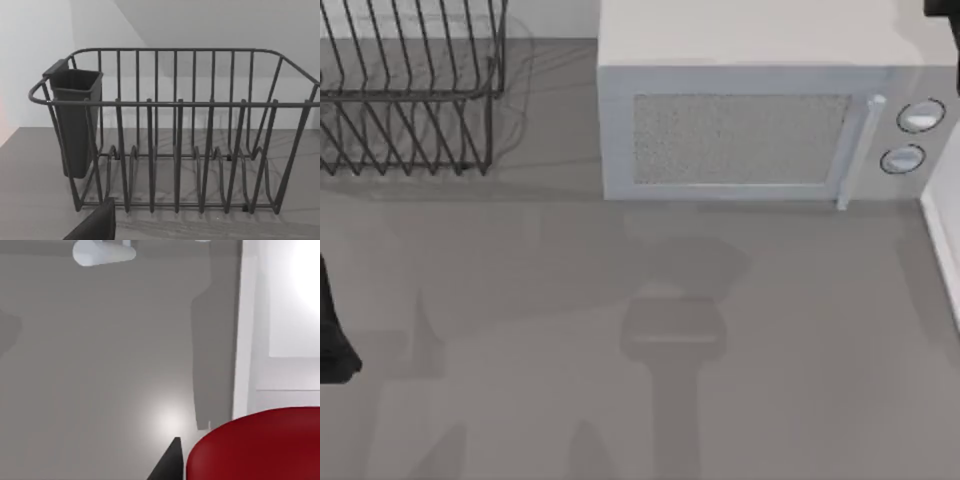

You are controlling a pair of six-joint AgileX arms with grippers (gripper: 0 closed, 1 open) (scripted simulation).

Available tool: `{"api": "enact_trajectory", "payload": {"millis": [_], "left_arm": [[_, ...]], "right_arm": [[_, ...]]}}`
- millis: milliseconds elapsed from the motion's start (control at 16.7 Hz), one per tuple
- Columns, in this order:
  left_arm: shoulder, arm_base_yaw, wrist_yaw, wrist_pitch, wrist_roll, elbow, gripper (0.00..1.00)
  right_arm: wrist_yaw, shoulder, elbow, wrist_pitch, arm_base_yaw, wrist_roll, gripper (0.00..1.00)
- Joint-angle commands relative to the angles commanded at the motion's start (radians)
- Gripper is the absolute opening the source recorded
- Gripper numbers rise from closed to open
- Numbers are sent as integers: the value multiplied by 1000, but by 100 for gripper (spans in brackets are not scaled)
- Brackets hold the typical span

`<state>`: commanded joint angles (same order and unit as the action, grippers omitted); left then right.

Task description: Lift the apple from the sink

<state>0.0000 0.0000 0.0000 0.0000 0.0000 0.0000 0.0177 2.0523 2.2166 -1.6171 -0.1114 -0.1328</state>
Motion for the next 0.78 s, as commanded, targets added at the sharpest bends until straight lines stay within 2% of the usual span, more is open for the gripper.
{"api": "enact_trajectory", "payload": {"millis": [480,660,780], "left_arm": [[0,0,0,0,0,0,100],[0,0,0,0,0,0,100],[0,0,0,0,0,0,100]], "right_arm": [[-11,-153,-407,169,-473,-465,0],[-17,-165,-487,209,-566,-559,0],[-18,-166,-500,215,-581,-574,0]]}}
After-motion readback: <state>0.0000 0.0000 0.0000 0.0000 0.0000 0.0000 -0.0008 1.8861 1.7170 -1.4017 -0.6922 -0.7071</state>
